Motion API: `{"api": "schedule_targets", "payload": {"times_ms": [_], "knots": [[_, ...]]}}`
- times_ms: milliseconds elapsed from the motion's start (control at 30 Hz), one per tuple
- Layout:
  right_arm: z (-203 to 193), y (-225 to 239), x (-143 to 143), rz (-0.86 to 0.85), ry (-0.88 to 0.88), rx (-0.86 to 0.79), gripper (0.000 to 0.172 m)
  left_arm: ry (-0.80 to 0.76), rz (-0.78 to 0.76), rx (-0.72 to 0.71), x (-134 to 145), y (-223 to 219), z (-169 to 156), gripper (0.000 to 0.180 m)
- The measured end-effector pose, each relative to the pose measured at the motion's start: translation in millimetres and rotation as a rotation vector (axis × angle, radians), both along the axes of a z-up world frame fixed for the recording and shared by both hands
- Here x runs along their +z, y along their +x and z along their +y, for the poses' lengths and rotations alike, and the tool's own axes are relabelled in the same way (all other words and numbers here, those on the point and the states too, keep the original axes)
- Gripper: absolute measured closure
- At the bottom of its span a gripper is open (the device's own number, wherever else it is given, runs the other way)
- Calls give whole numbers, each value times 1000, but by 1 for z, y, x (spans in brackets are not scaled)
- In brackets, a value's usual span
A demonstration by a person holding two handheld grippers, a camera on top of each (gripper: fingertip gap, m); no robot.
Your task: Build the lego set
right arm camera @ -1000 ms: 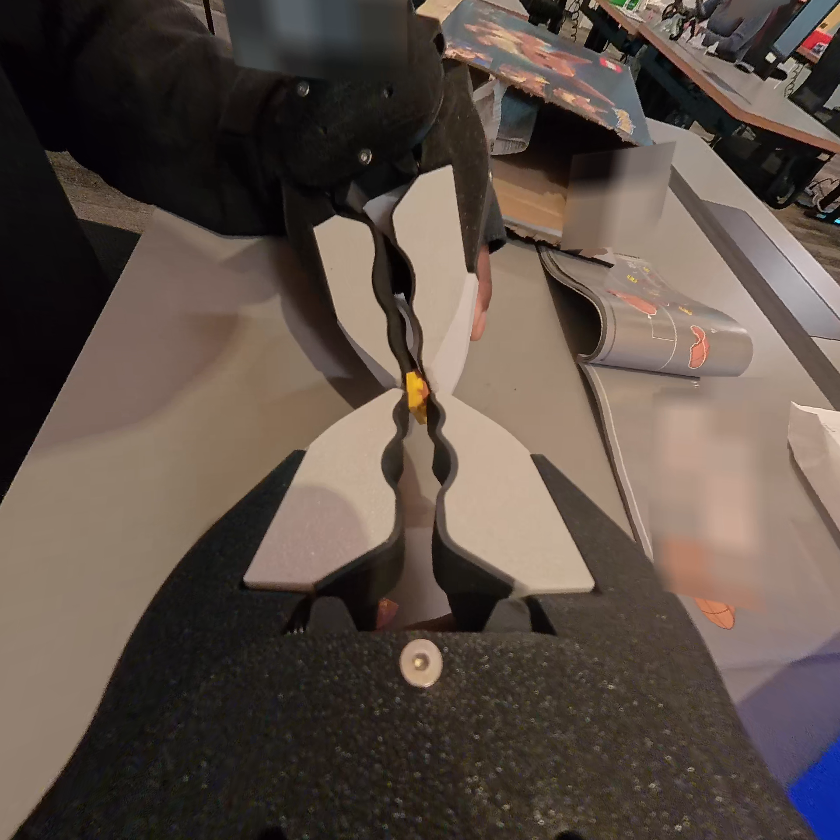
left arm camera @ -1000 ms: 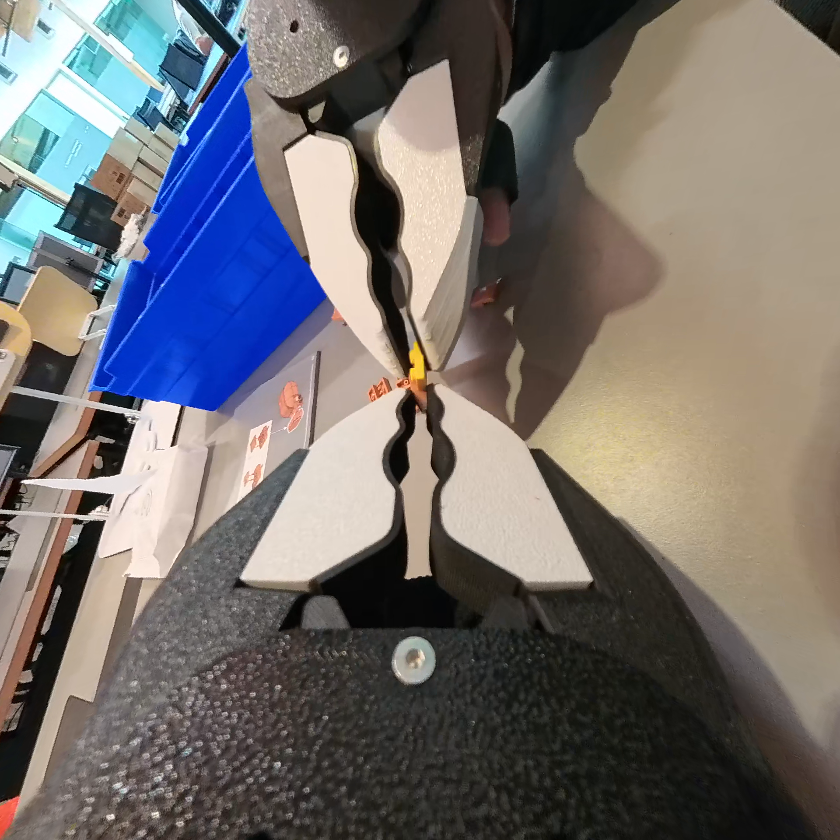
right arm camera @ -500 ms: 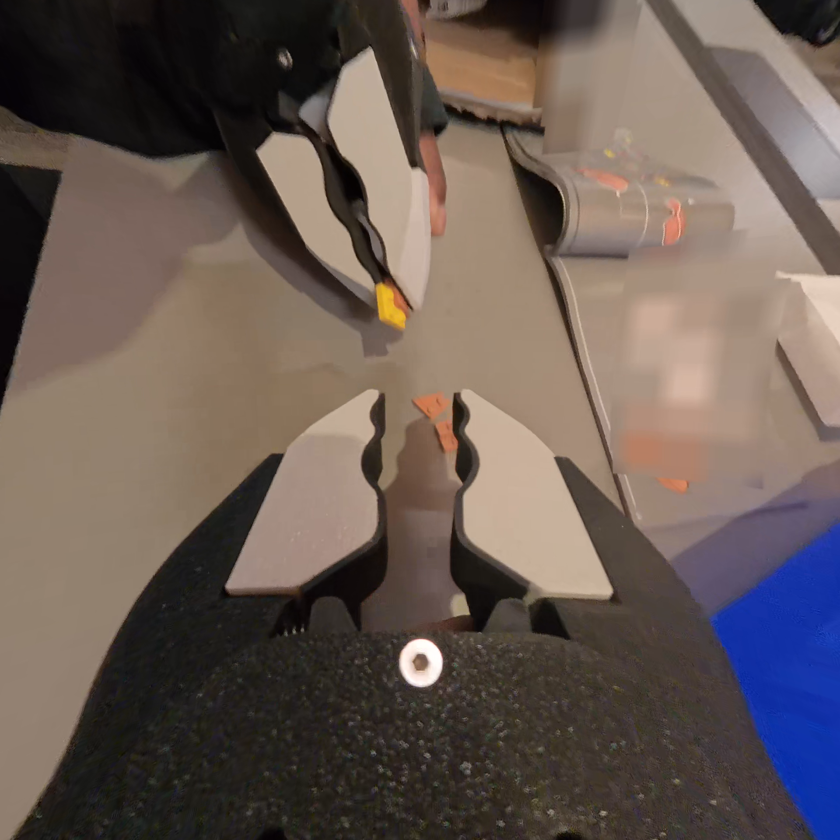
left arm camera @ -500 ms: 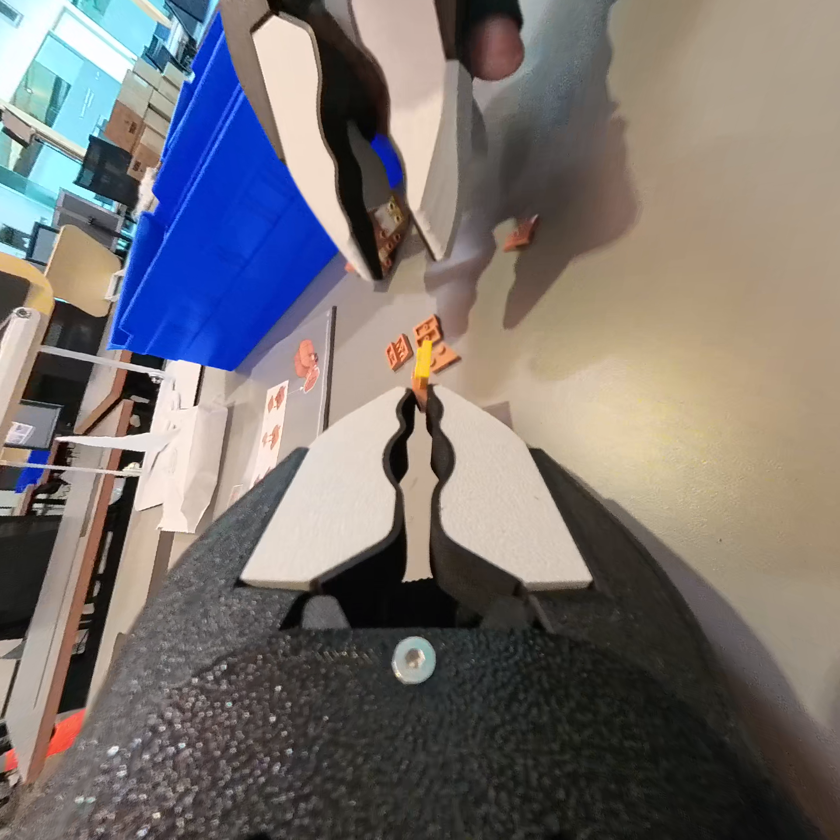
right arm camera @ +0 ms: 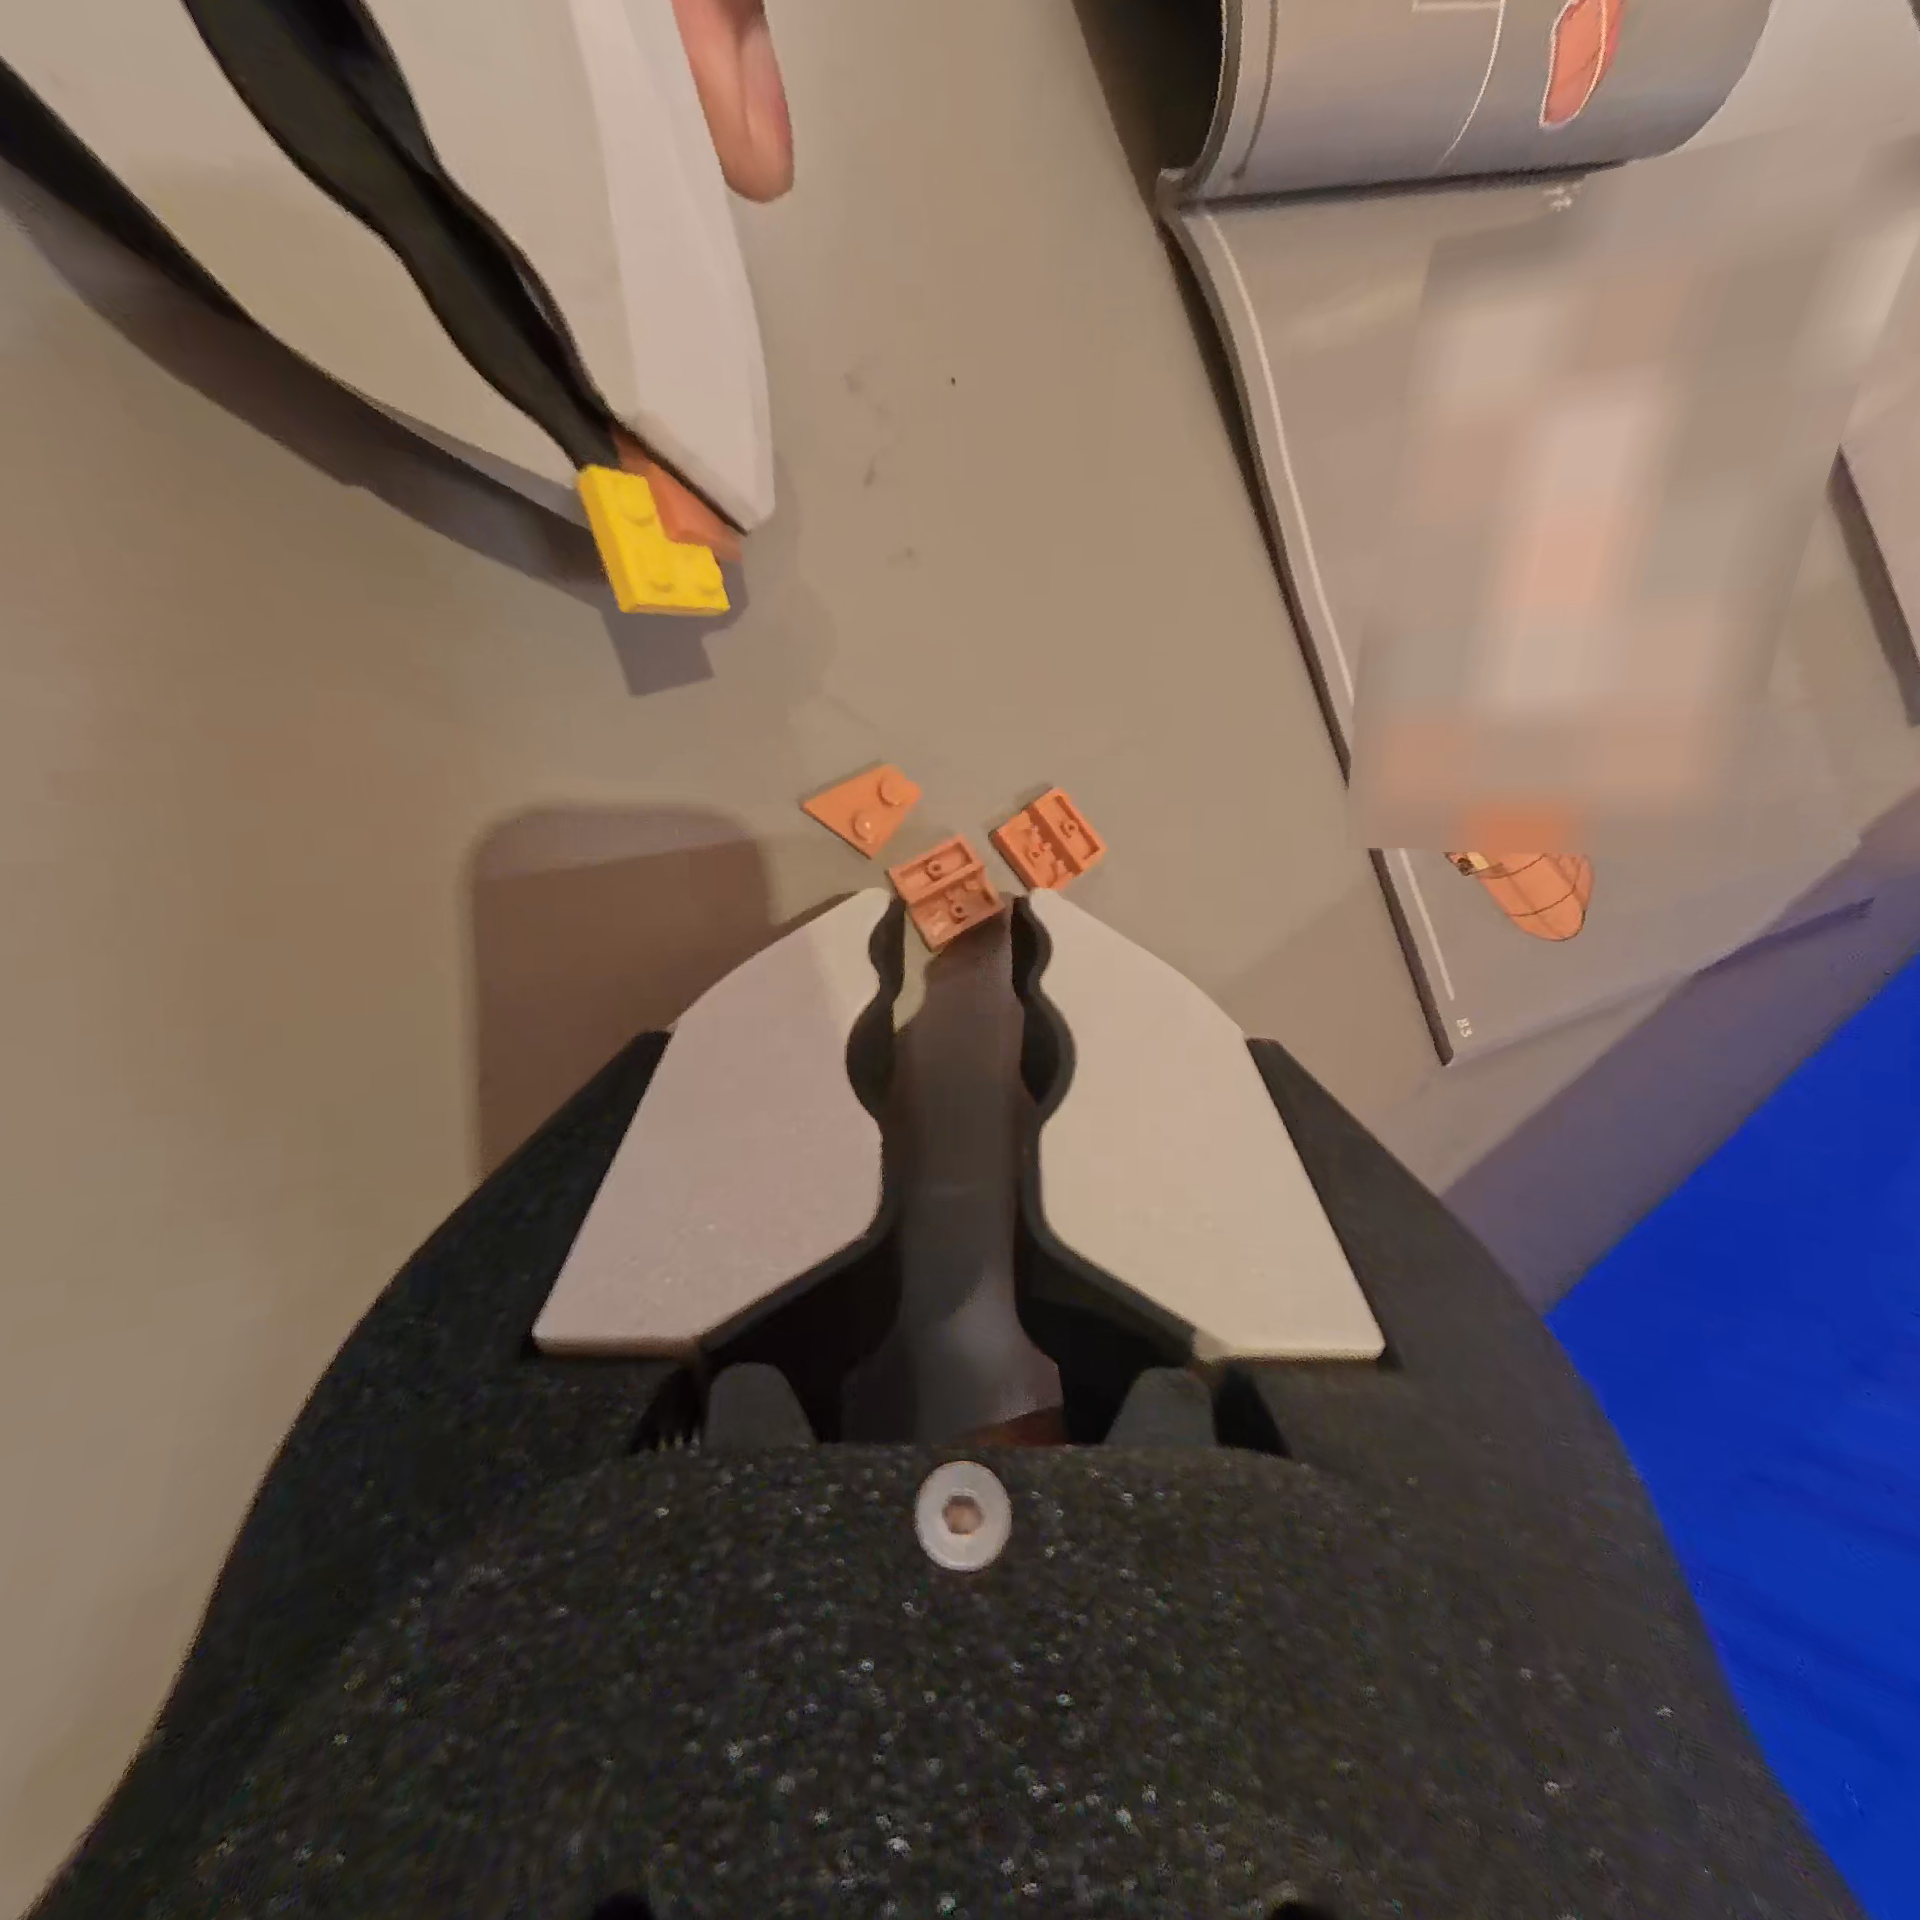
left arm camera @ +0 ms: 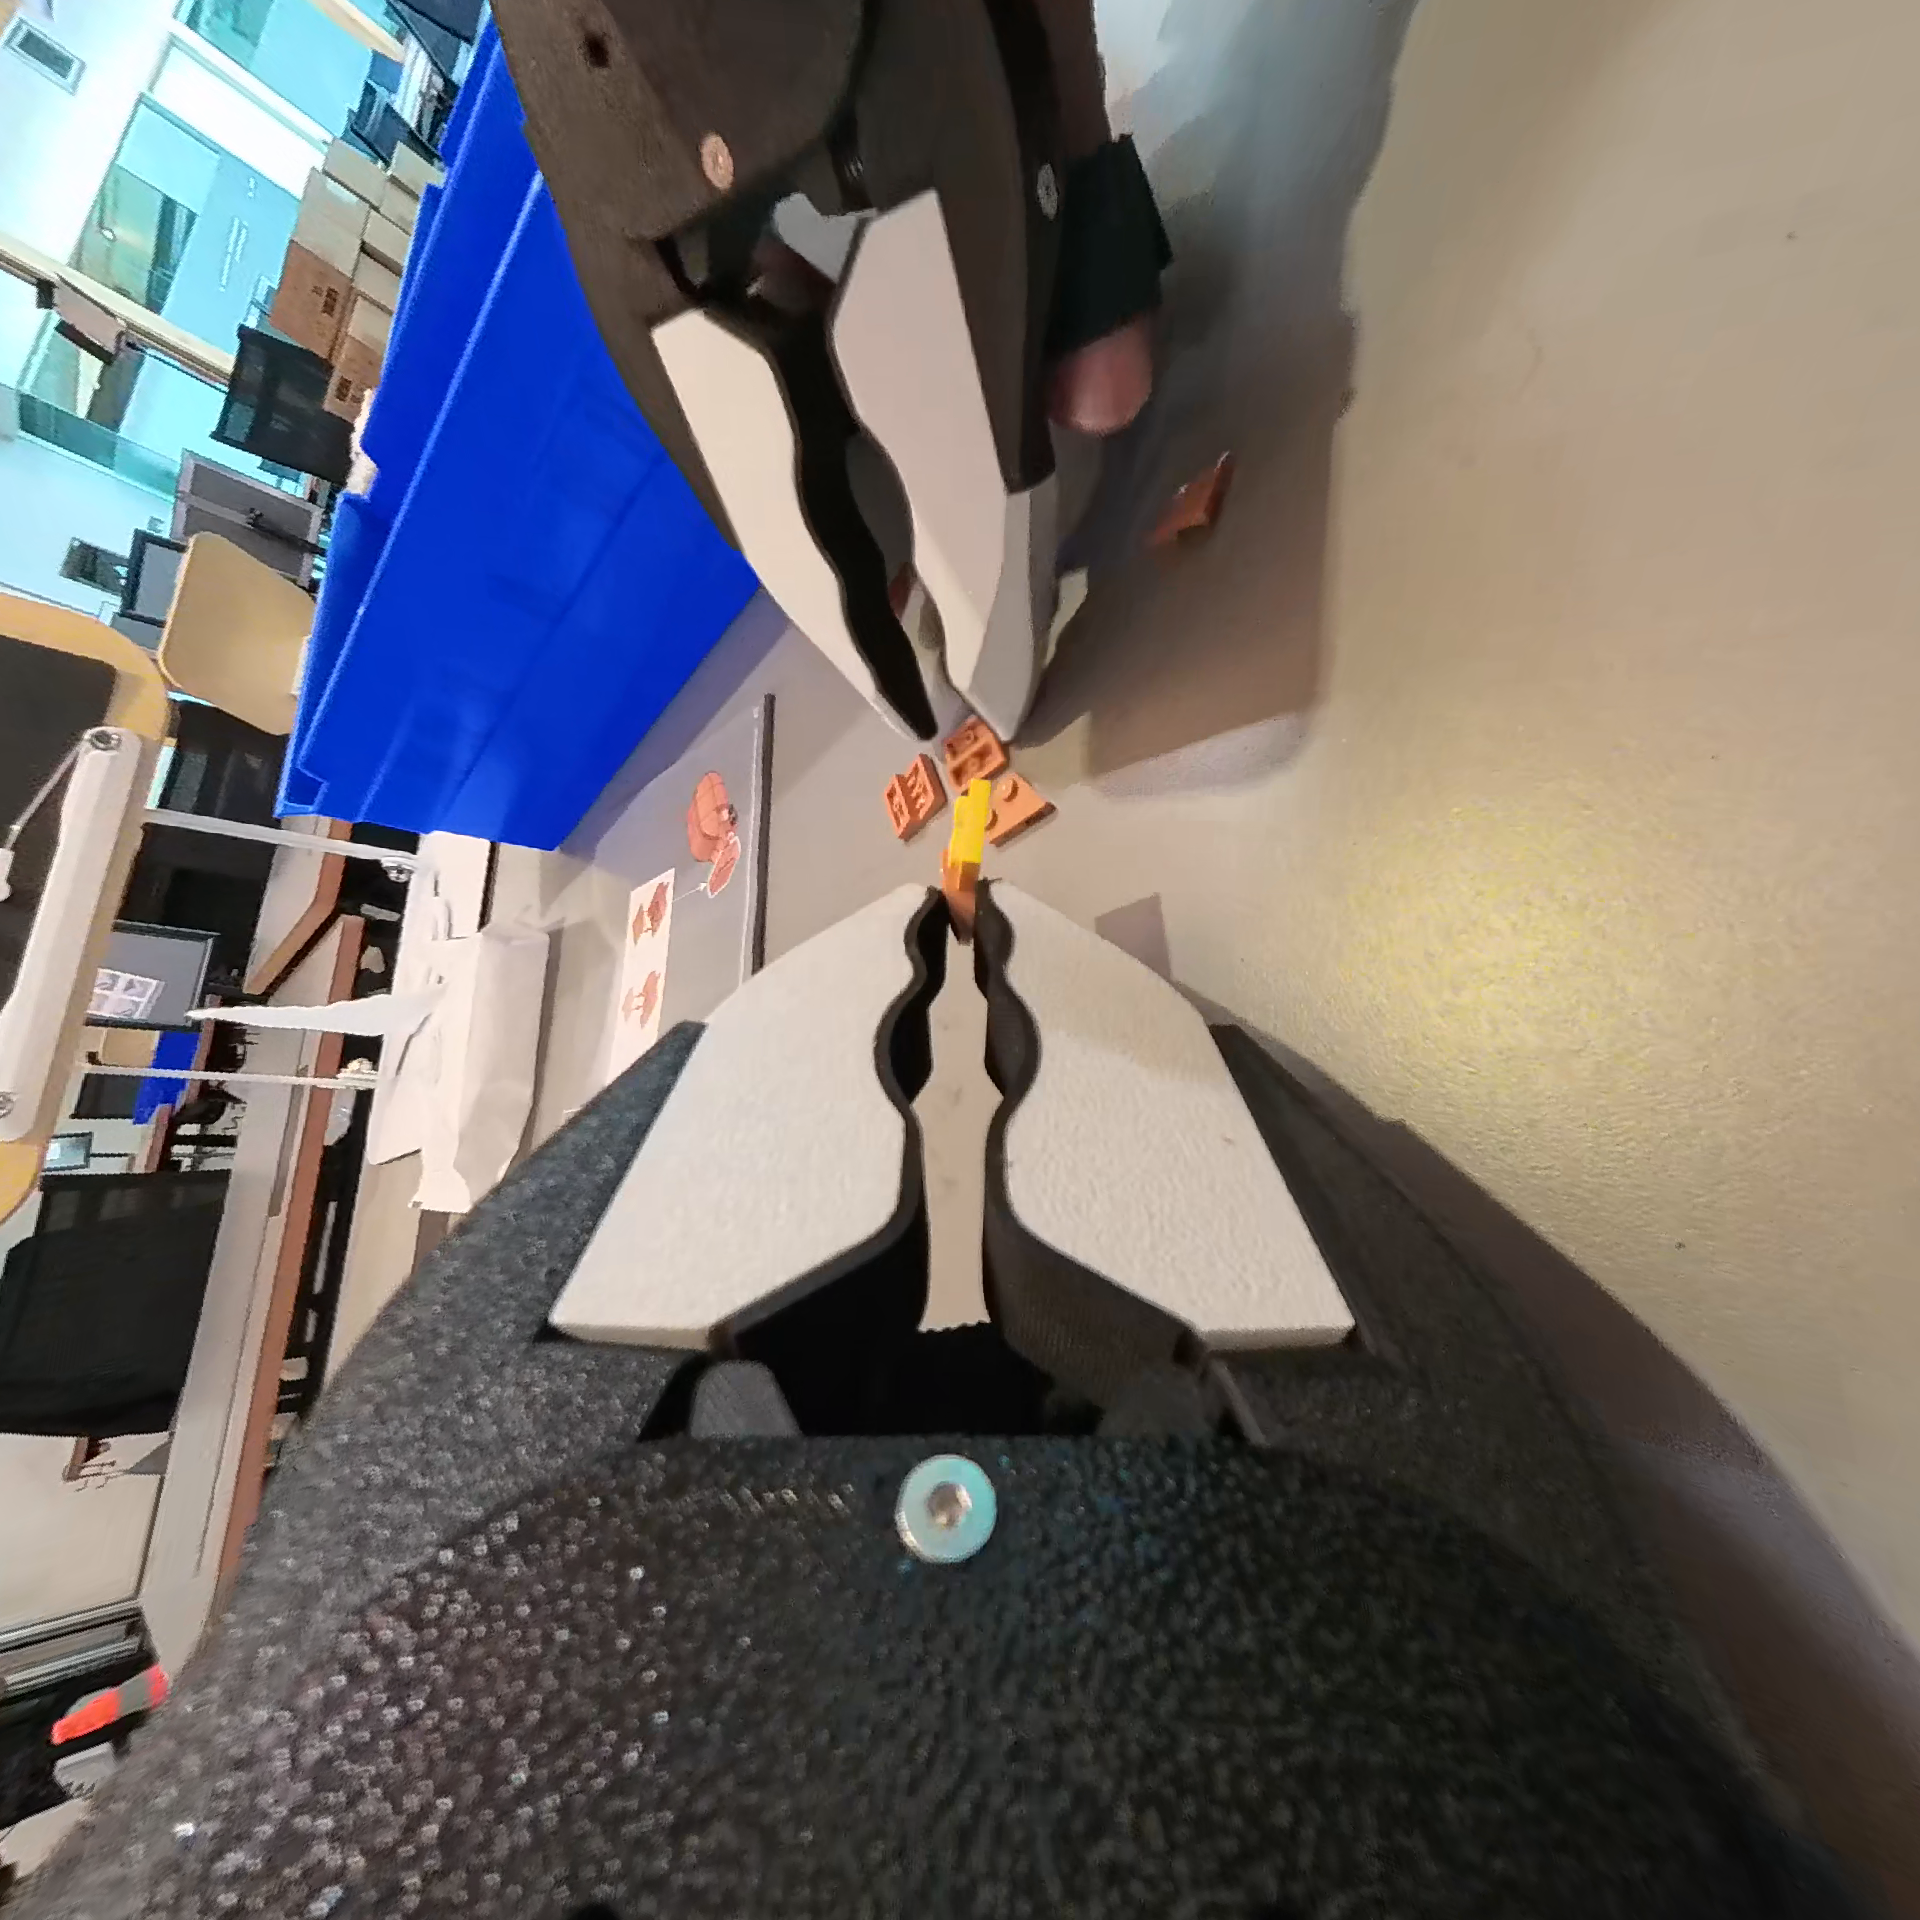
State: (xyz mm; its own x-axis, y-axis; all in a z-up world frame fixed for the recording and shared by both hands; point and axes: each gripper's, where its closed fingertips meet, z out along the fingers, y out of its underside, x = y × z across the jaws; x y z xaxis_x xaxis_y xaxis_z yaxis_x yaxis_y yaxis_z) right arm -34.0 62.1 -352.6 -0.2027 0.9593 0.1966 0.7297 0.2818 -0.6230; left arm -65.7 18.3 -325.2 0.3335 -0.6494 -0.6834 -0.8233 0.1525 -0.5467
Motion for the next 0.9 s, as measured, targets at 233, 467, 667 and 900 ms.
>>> {"api": "schedule_targets", "payload": {"times_ms": [233, 467, 667, 900], "knots": [[-3, -4, -1, -10, -29, -22, 153, -5, 27, 5, -4, 0, 0, 176], [-9, -5, -1, 1, -20, 11, 166, -10, 66, 12, -9, -3, 1, 176], [-14, -4, 4, 30, -64, 42, 172, 27, 126, 1, -13, -5, 2, 176], [-5, -10, 8, 57, -69, -1, 171, 53, 185, 9, -17, -9, 4, 175]]}}
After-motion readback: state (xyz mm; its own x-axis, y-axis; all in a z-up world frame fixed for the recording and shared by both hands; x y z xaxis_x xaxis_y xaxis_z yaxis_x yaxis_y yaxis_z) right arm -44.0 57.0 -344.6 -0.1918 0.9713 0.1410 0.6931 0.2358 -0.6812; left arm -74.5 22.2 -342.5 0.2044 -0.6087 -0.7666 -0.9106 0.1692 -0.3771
